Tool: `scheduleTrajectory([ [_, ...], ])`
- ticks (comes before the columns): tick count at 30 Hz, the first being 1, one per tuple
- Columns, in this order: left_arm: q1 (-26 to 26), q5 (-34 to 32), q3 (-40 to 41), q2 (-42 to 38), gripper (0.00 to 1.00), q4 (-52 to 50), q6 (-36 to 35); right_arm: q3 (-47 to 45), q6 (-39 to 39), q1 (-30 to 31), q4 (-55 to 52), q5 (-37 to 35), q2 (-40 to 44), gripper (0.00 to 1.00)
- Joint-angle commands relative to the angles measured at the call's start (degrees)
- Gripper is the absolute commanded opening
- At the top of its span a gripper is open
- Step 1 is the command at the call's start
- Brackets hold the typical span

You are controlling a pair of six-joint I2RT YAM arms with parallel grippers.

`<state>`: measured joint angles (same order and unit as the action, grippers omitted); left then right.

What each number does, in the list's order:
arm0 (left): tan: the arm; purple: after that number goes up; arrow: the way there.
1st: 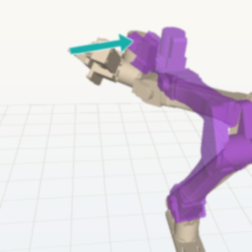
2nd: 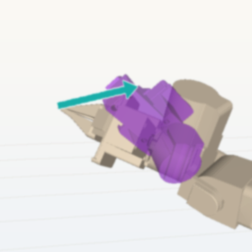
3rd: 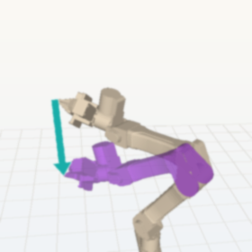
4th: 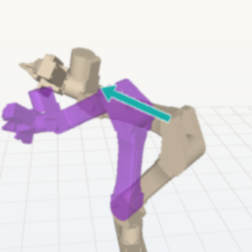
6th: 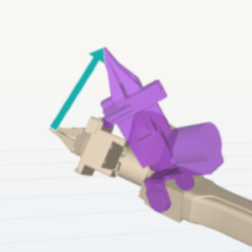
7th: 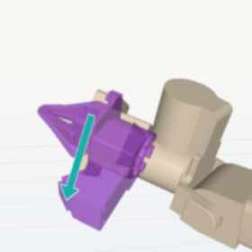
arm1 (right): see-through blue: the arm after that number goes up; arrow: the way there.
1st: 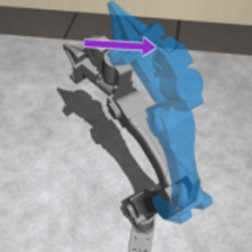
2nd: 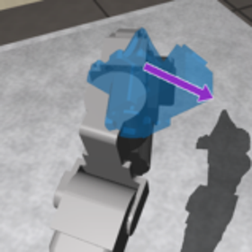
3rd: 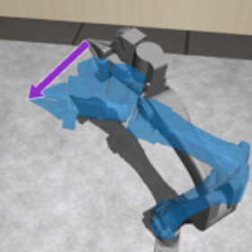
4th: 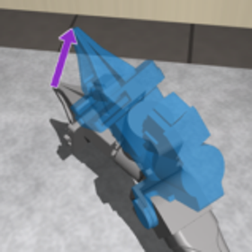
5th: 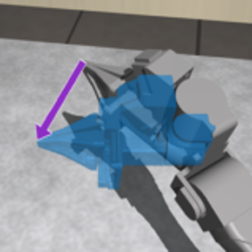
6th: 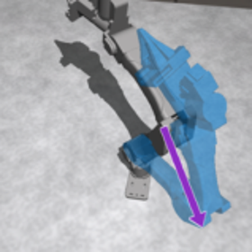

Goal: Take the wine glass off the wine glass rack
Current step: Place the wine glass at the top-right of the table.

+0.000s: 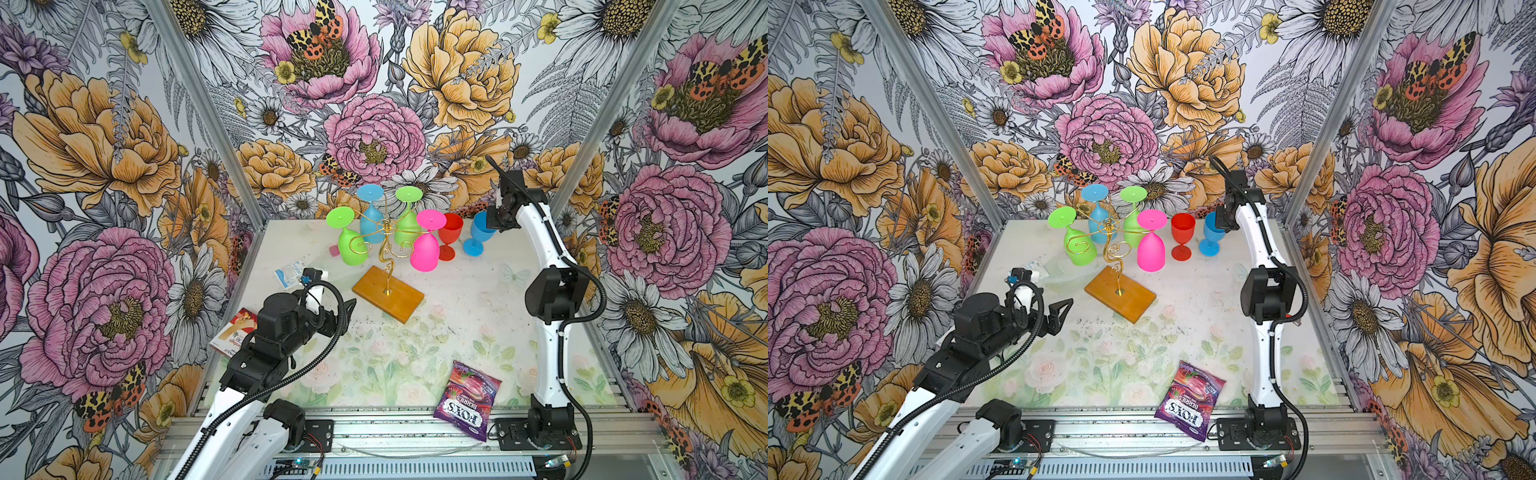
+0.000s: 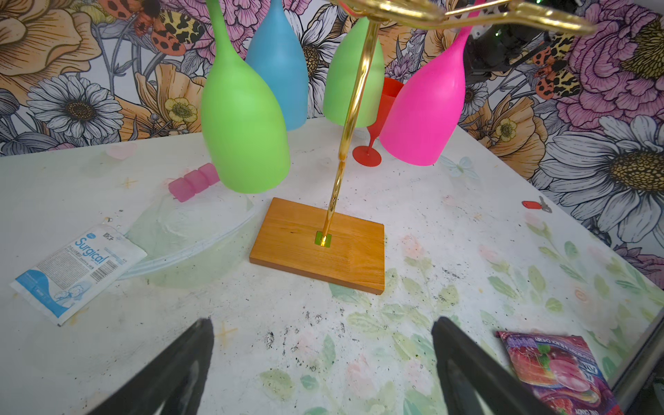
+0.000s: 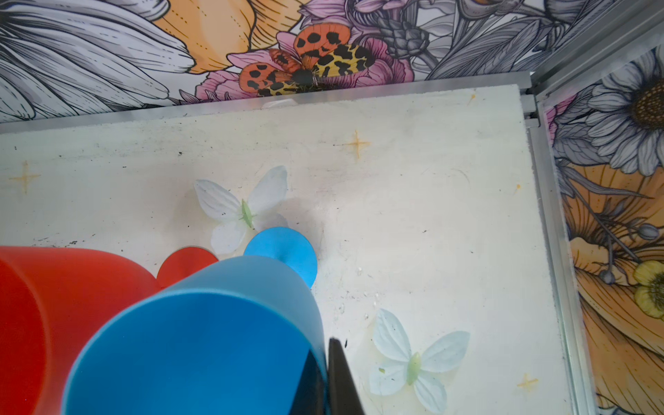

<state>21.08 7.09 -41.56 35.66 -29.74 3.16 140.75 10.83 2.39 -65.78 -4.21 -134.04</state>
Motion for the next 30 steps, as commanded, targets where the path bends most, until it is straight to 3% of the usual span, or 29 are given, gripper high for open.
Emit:
scheduleTrajectory([
  [1,-0.7,1.2,0.6,-0.6,0.96,1.9,1.0,2.2,-0.2,-0.3,0.4,1.4,-1.5,0.00],
  [20,-0.7,1.2,0.8,-0.7,0.97,1.9,1.2,2.0,-0.1,0.3,0.0,1.8,-2.9,0.00],
  [30,-0.7,1.3,0.8,-0.7,0.96,1.9,1.2,3.1,-0.2,0.6,0.3,3.5,-3.0,0.10],
])
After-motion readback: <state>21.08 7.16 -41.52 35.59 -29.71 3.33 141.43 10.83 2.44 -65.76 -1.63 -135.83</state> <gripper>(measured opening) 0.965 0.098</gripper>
